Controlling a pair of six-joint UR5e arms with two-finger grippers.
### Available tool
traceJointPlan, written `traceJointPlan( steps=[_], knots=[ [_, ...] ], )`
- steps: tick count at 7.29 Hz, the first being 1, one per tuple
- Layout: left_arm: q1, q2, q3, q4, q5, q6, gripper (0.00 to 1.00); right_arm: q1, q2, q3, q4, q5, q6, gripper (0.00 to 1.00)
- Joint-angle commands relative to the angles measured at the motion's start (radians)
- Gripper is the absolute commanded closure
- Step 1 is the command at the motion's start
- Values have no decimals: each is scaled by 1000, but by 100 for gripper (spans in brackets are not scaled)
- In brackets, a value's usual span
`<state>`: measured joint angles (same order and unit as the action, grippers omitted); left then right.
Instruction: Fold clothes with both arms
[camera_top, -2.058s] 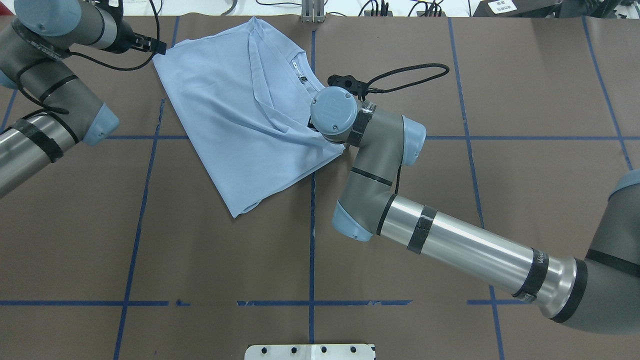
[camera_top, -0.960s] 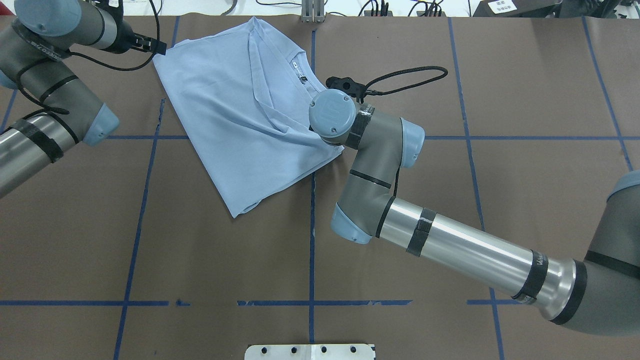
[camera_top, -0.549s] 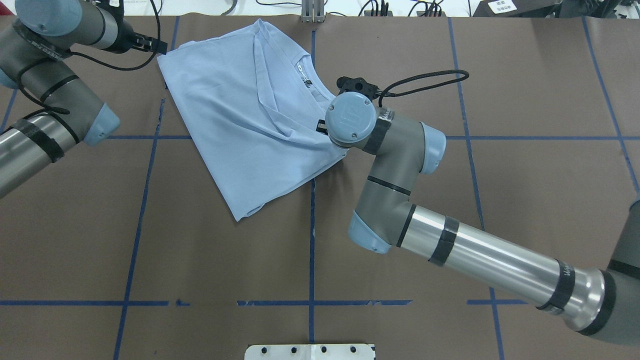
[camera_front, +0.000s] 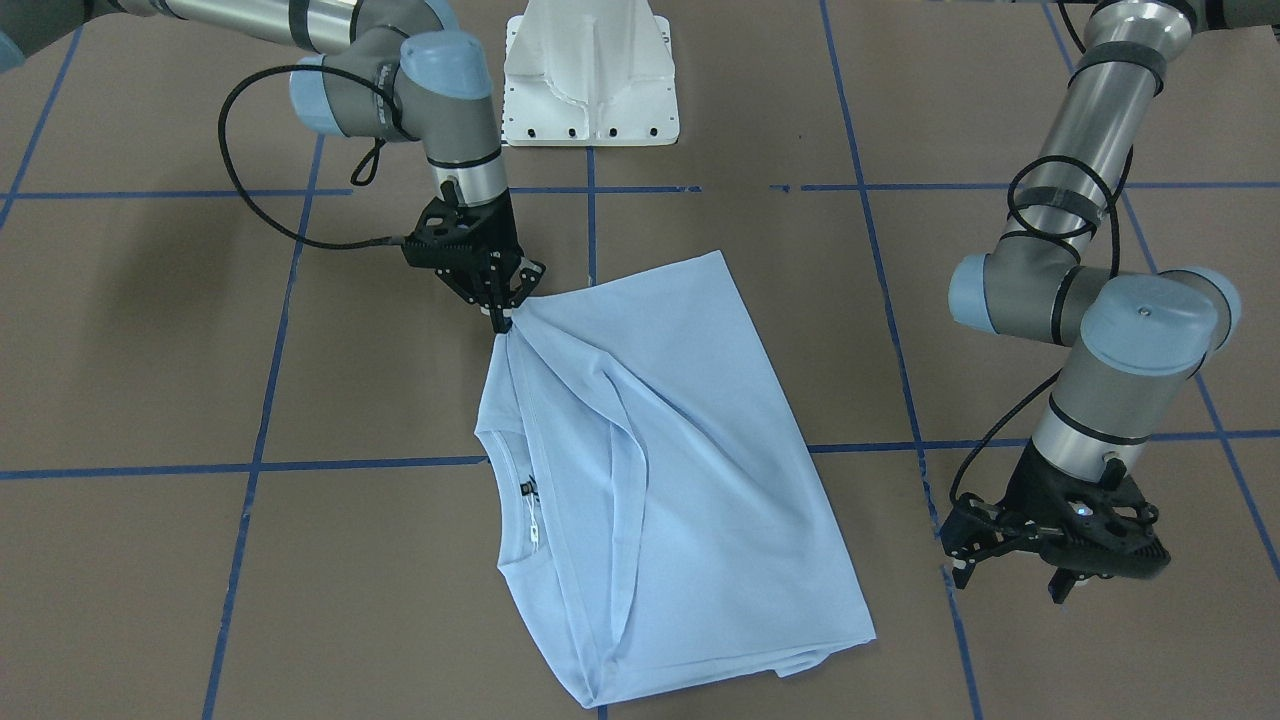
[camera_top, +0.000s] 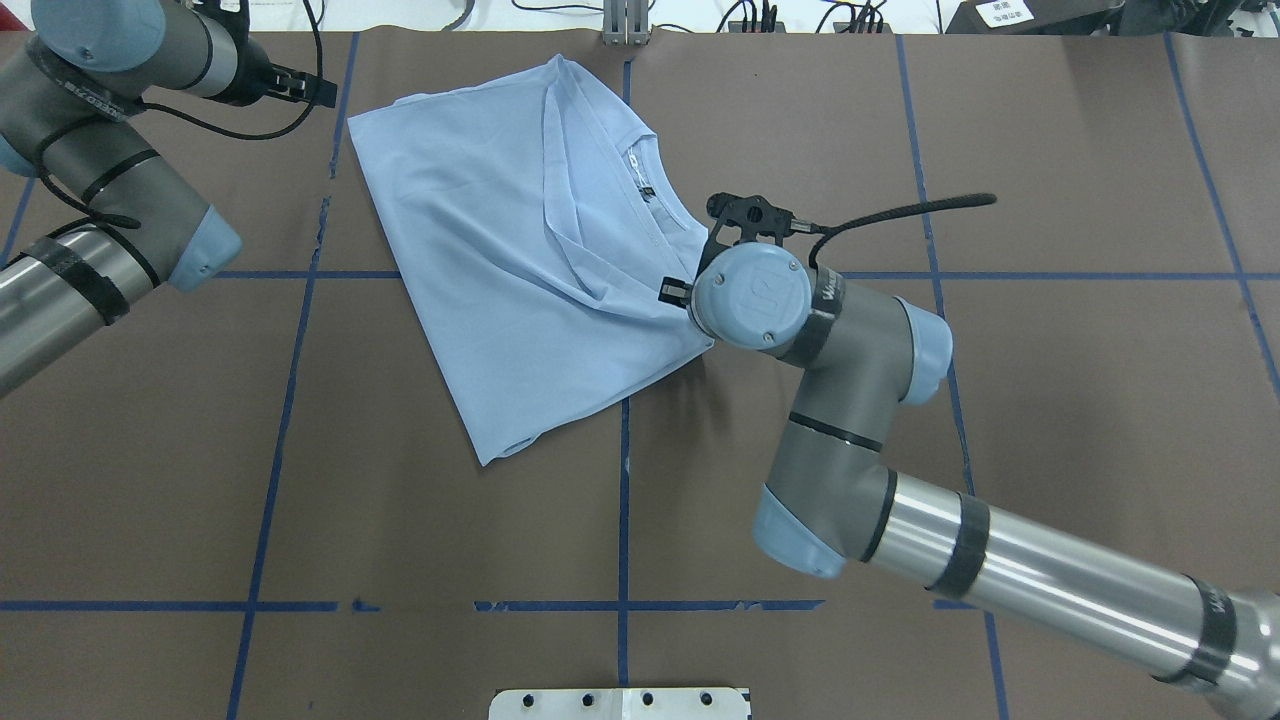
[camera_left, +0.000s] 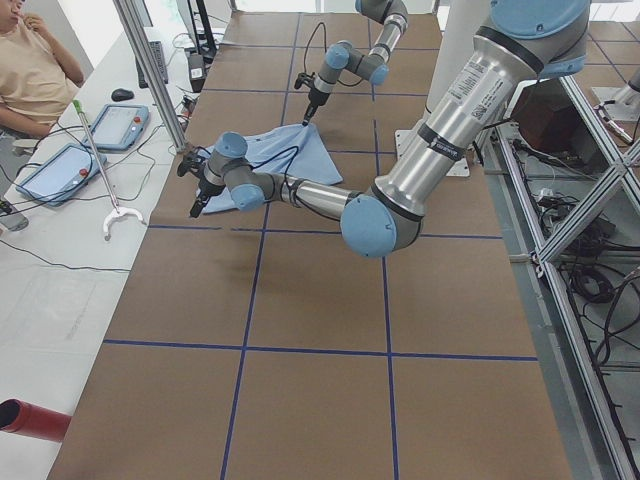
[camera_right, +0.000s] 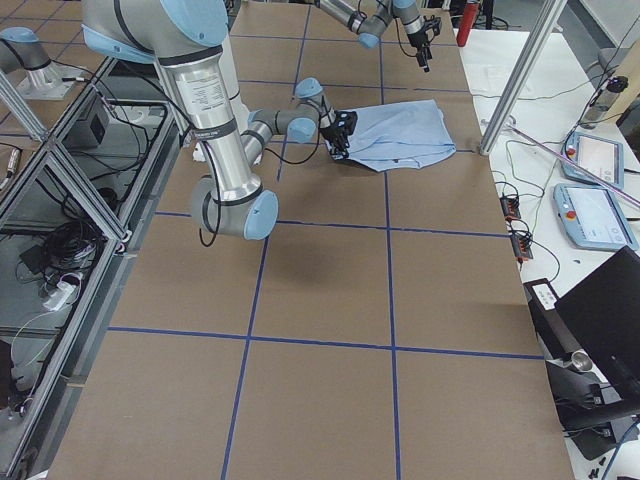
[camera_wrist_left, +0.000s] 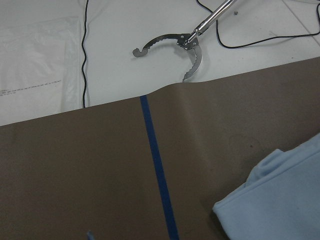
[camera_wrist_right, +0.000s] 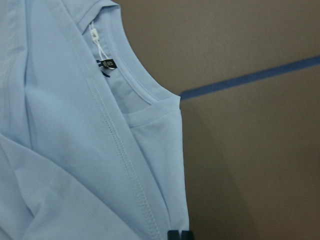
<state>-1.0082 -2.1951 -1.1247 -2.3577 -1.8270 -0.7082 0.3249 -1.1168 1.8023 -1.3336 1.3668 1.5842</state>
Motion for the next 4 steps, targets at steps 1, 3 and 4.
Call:
traceJointPlan(
  steps=[1,3,4],
  knots=[
    [0,0,-7,0,0,-1,0,-149,-119,133,-2,-131,72,100],
    [0,0,-13,0,0,-1,0,-165,-127,155,-2,-118,42,1],
    [0,0,-15,0,0,-1,0,-94,-126,158,11,-39,-67,0]
  ],
)
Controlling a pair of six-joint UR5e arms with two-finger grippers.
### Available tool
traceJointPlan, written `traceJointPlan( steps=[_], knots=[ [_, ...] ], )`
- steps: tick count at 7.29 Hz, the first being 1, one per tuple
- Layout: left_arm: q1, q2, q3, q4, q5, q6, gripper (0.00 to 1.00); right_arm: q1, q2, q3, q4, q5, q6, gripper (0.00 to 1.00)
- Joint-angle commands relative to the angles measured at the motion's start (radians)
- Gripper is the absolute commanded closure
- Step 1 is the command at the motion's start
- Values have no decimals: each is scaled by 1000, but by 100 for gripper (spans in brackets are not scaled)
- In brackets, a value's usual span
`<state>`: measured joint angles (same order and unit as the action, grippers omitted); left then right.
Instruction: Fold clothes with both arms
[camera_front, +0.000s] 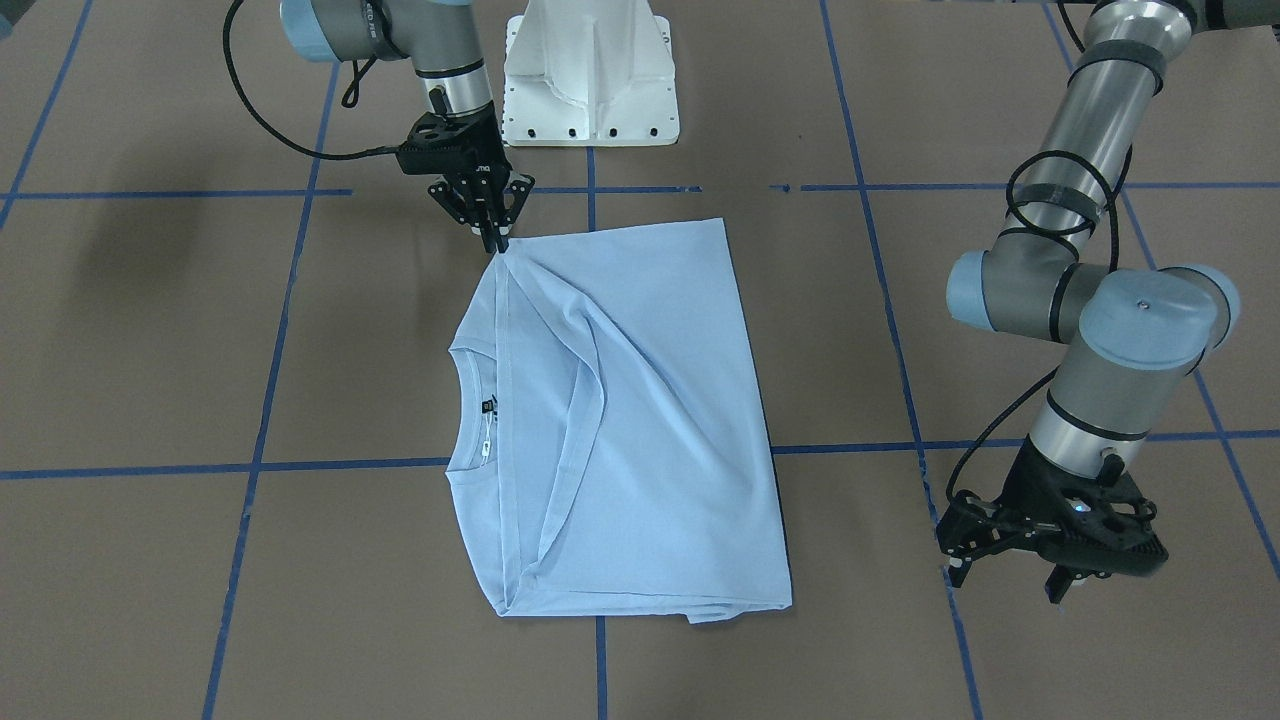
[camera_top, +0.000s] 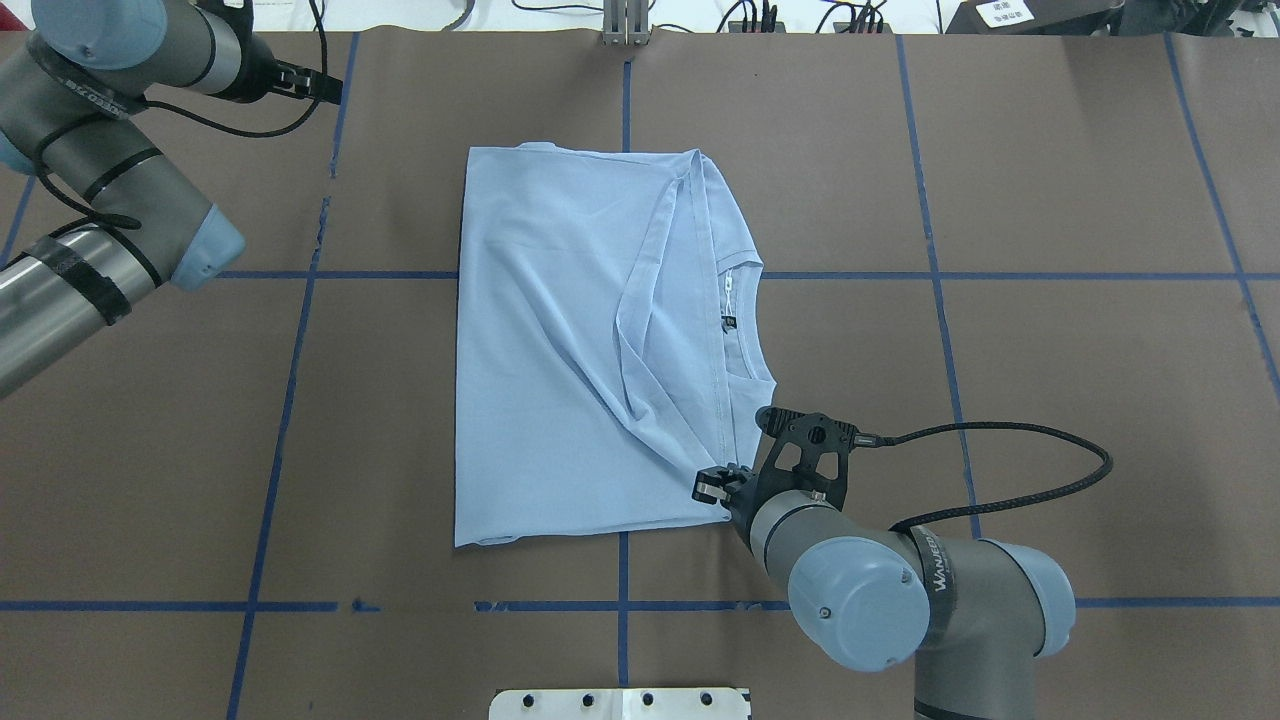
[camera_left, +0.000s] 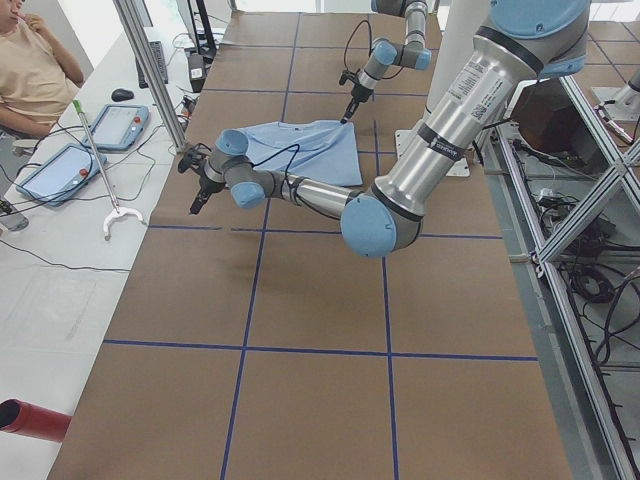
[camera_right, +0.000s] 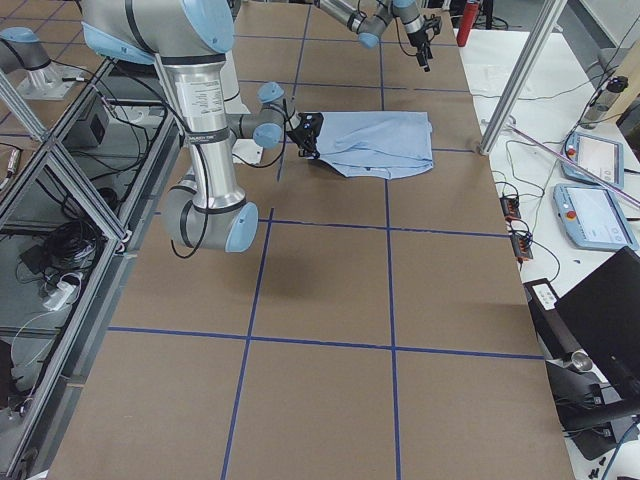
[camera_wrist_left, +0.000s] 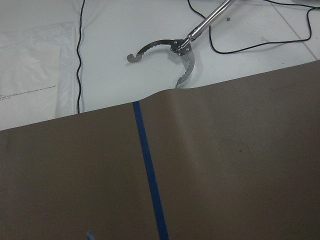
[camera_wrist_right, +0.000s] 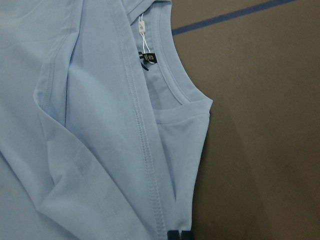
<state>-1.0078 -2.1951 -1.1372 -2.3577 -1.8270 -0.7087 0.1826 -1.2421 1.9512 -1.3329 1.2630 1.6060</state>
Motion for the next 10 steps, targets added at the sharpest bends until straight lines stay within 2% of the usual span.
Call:
traceJointPlan(
  steps=[1,2,4,5,6,8,10],
  knots=[
    [0,0,-4,0,0,0,0,92,15,8,12,103,-147,0],
    [0,0,-6,2,0,0,0,106,64,-4,11,114,-150,0],
    [0,0,-7,2,0,0,0,130,125,-18,36,197,-281,0],
    [0,2,-7,2,0,0,0,150,151,-119,154,213,-300,0],
    [0,2,-7,0,0,0,0,190,211,-247,215,222,-319,3],
    [5,2,-7,0,0,-8,0,248,320,-389,218,274,-360,37],
    [5,2,-7,0,0,-9,0,267,387,-486,219,289,-374,38]
  ],
)
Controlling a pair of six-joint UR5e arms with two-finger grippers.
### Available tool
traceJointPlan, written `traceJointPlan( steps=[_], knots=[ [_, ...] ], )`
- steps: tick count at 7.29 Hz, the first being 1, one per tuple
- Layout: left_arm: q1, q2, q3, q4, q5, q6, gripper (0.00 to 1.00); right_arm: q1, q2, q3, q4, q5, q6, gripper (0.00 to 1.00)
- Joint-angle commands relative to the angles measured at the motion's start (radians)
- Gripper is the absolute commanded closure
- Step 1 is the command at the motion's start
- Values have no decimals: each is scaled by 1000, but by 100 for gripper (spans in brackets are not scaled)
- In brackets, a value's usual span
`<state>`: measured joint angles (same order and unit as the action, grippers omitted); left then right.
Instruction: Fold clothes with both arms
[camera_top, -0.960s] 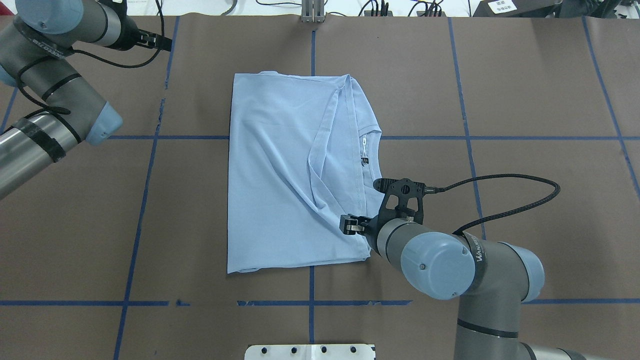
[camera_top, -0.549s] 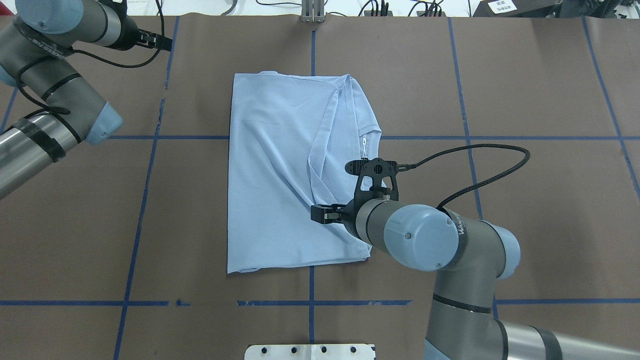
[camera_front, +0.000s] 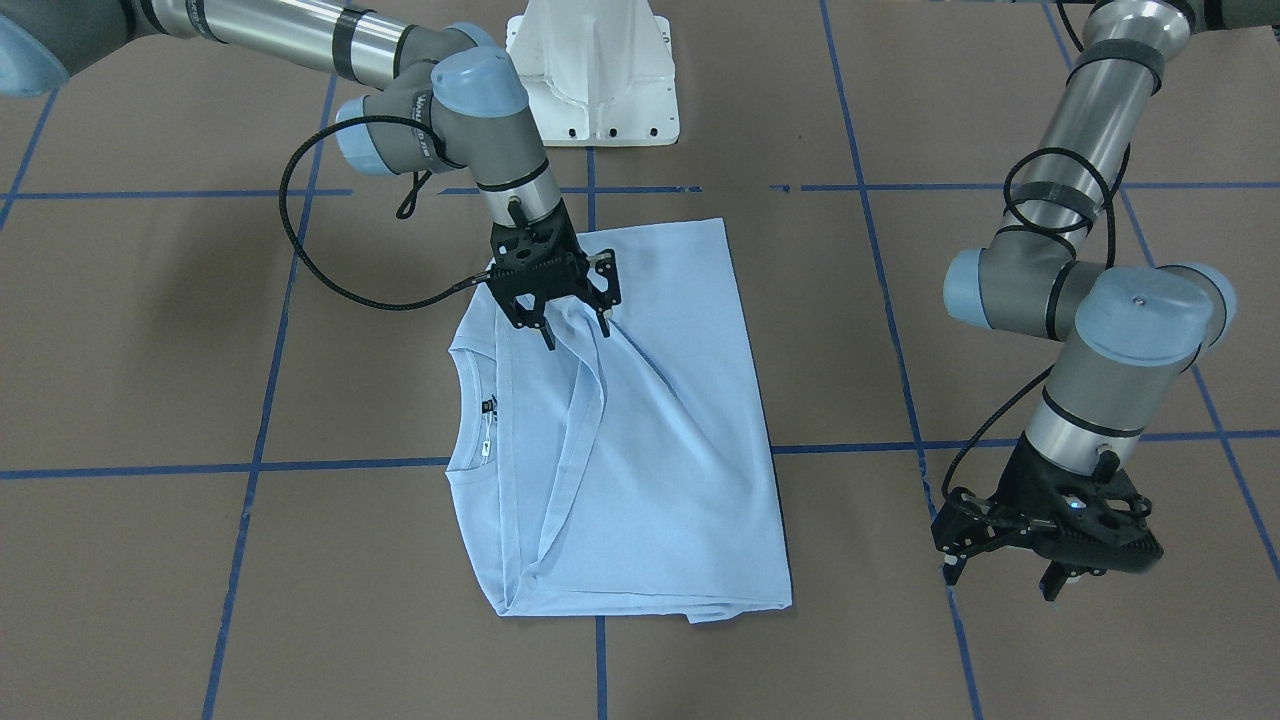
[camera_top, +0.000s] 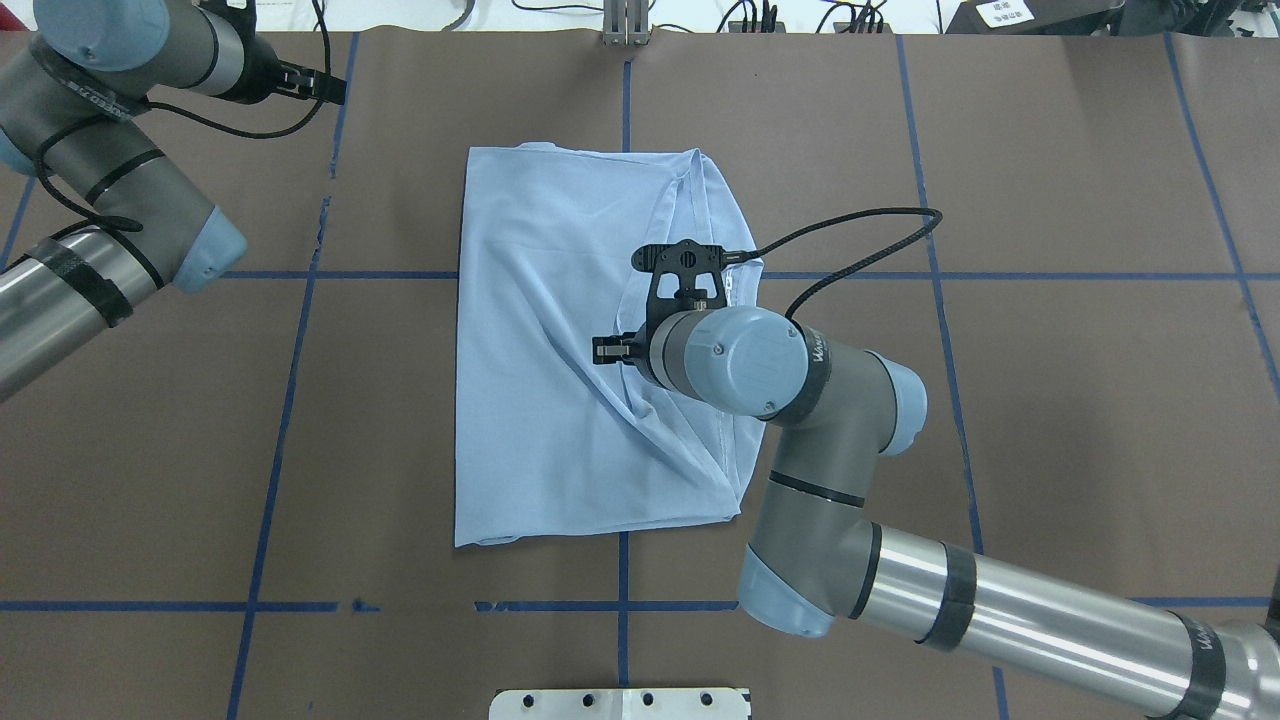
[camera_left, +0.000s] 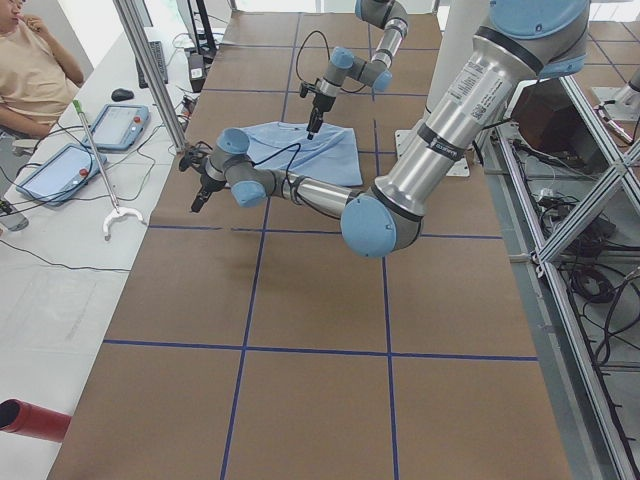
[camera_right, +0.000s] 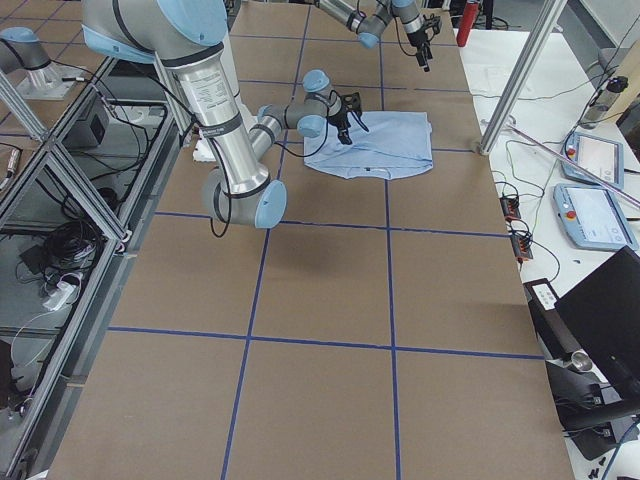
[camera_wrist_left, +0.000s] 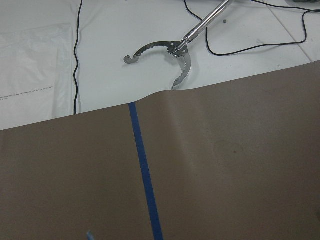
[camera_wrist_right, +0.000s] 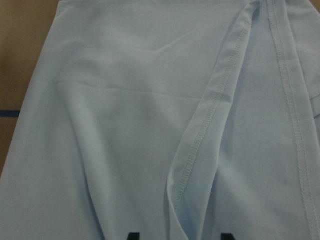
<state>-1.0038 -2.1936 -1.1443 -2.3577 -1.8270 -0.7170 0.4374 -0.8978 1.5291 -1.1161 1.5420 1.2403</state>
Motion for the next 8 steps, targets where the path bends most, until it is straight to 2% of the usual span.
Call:
traceJointPlan(
  steps=[1,4,5,6,7,8],
  knots=[
    [1,0,0,0,0,-1,0,12,43,-69,1,10,-9,38],
    [2,0,0,0,0,-1,0,11,45,-98,1,10,-9,42],
    [2,0,0,0,0,-1,0,10,46,-98,1,10,-9,49],
    [2,0,0,0,0,-1,0,10,46,-98,1,10,-7,60],
    [2,0,0,0,0,-1,0,9,46,-98,1,10,-7,65],
    [2,0,0,0,0,-1,0,4,46,-98,-1,10,-7,65]
  ],
)
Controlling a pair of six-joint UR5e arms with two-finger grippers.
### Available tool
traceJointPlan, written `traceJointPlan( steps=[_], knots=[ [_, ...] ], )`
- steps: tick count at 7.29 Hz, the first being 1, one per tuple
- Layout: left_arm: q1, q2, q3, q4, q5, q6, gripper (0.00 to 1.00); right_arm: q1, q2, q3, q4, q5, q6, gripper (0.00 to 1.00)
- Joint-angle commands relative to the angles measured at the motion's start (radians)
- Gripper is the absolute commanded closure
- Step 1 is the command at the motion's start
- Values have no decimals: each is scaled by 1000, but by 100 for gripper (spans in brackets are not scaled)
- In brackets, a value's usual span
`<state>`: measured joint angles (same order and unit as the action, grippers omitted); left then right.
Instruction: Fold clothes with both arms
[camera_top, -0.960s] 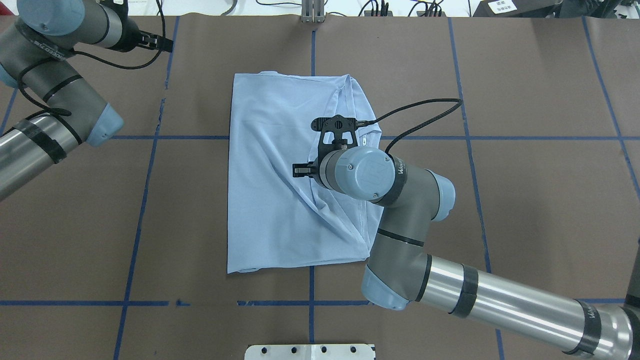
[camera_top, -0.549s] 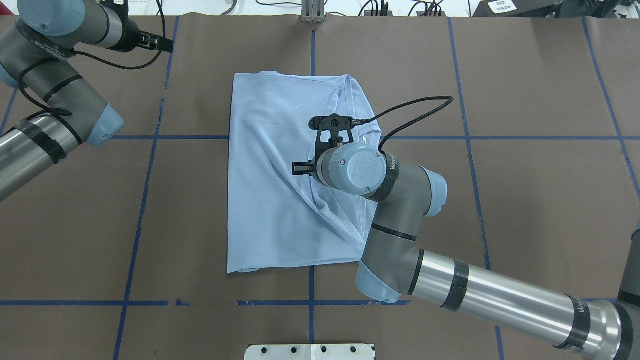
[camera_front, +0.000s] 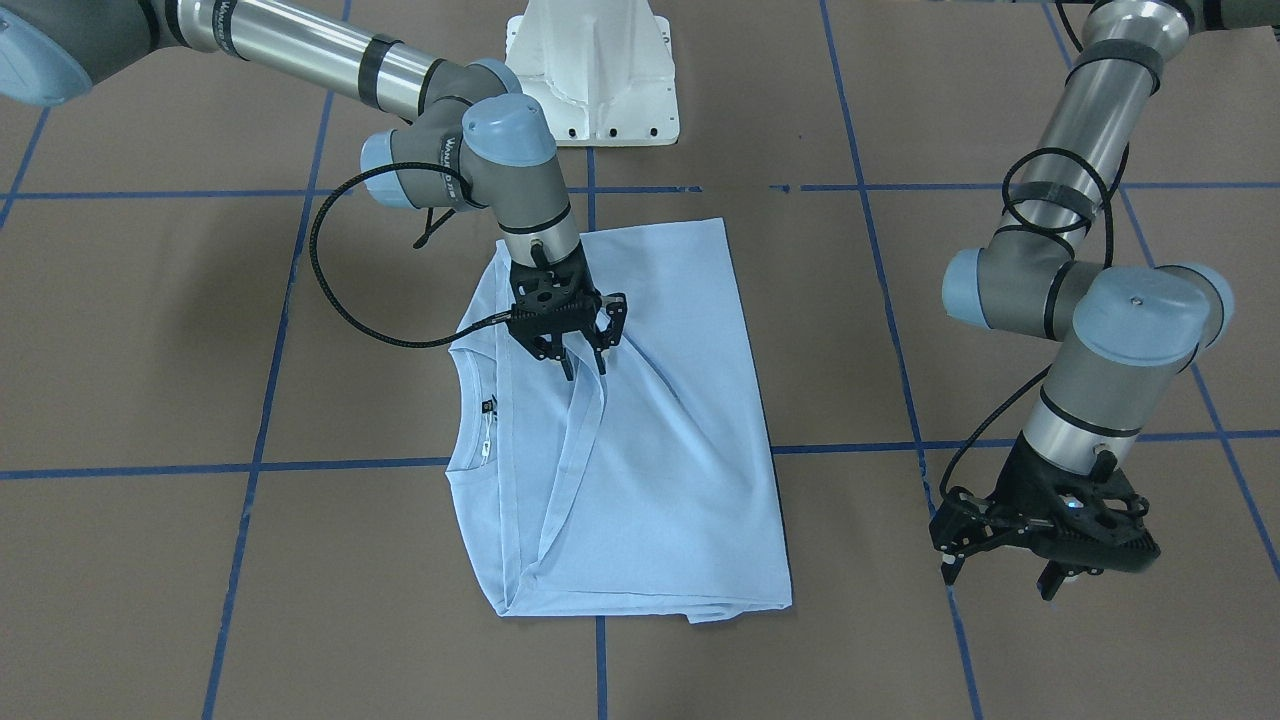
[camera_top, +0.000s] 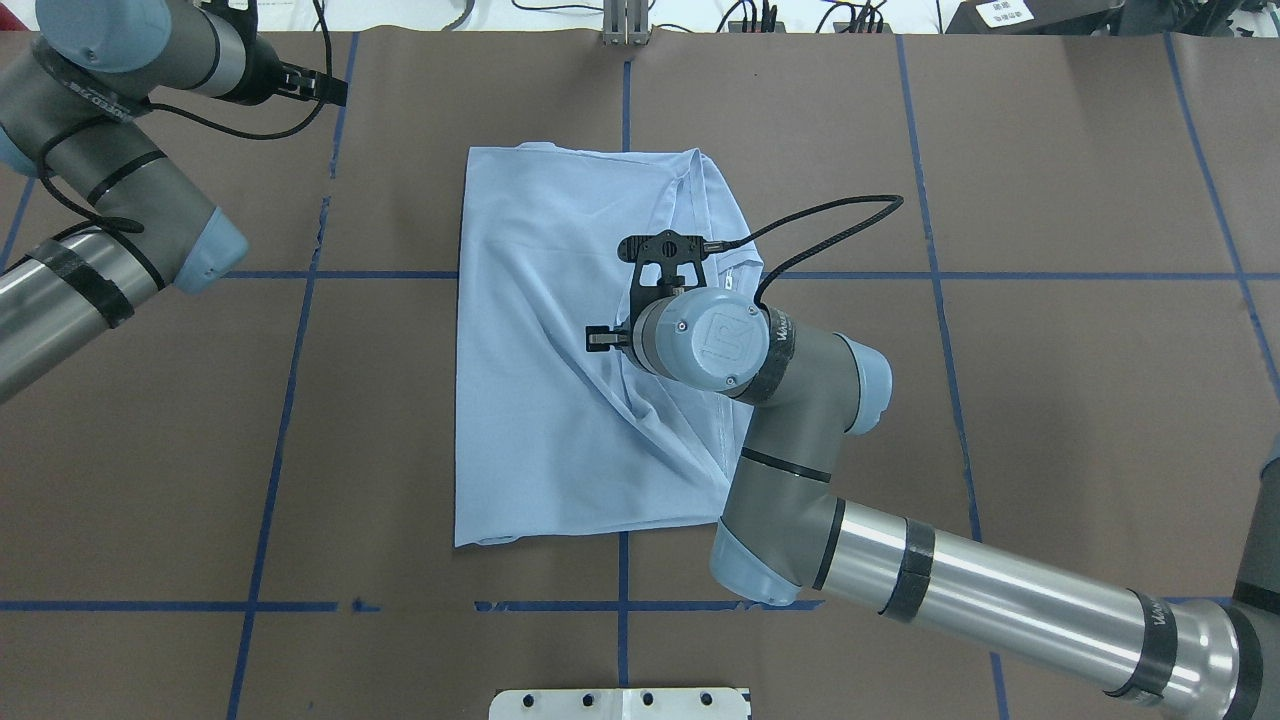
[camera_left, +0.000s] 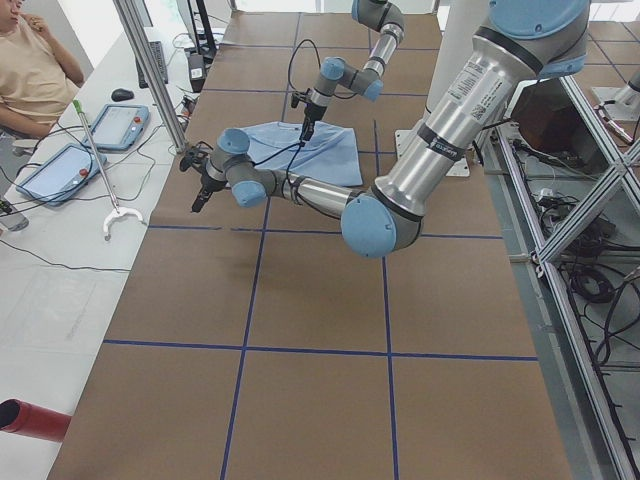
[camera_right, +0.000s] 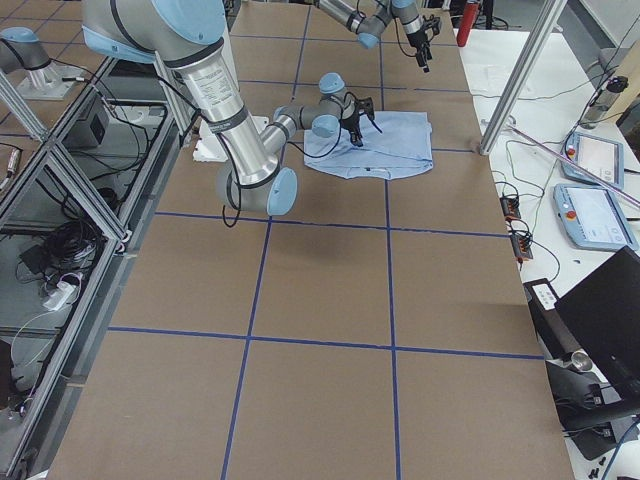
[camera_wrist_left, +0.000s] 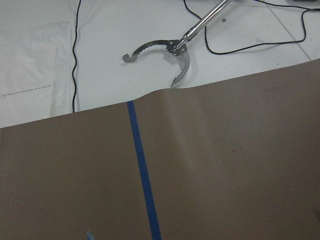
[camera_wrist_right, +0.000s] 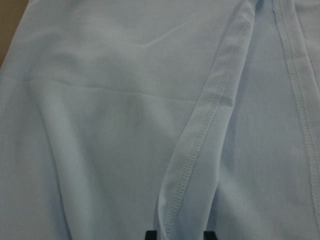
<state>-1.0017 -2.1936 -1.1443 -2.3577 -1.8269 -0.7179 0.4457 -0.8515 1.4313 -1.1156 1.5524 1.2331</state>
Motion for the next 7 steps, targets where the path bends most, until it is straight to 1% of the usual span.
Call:
traceJointPlan(
  steps=[1,2,3,4,5,7],
  knots=[
    [-1,0,0,0,0,0,0,-7,-1,-2,0,-2,0,65],
    [0,2,0,0,0,0,0,-10,-3,-2,-1,-3,0,65],
    [0,0,0,0,0,0,0,-10,-4,-2,-1,-3,0,68],
    [0,2,0,0,0,0,0,-10,-4,-2,-1,-3,2,83],
    [0,0,0,0,0,0,0,-10,-6,0,0,-5,5,100],
    [0,0,-2,0,0,0,0,-8,-6,6,3,-6,22,100]
  ],
)
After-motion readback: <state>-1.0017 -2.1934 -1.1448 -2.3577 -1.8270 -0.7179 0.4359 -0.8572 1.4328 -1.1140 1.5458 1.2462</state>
